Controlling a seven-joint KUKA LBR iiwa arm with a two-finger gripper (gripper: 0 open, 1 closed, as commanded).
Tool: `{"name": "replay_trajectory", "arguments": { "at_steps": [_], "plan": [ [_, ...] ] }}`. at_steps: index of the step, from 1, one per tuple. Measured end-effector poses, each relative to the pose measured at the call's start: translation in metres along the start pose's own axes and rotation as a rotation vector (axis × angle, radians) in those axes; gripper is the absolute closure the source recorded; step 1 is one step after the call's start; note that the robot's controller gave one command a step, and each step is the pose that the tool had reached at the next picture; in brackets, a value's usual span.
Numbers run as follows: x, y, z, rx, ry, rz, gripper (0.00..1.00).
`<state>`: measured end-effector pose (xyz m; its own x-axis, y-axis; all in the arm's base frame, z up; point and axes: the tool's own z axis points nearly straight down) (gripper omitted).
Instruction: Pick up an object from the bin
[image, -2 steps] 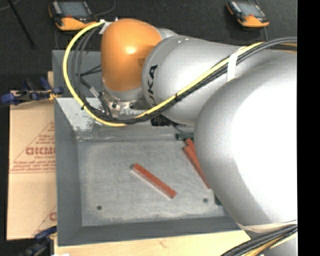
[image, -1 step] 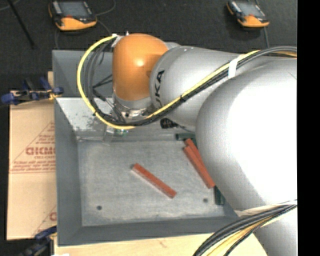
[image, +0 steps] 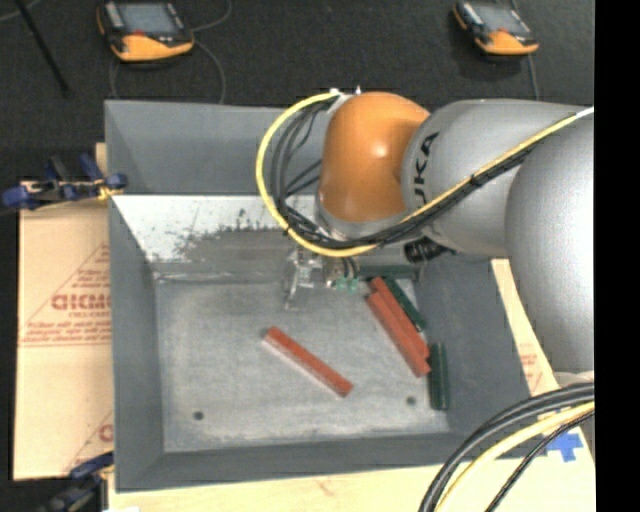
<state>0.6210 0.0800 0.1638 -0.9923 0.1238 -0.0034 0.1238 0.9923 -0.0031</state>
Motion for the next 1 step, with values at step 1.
{"name": "replay_trajectory", "arguments": {
  "at_steps": [1],
  "plan": [
    [0.0003, 0.0042, -0.0001, -0.003, -0.001, -0.004, 0.0]
  ]
}}
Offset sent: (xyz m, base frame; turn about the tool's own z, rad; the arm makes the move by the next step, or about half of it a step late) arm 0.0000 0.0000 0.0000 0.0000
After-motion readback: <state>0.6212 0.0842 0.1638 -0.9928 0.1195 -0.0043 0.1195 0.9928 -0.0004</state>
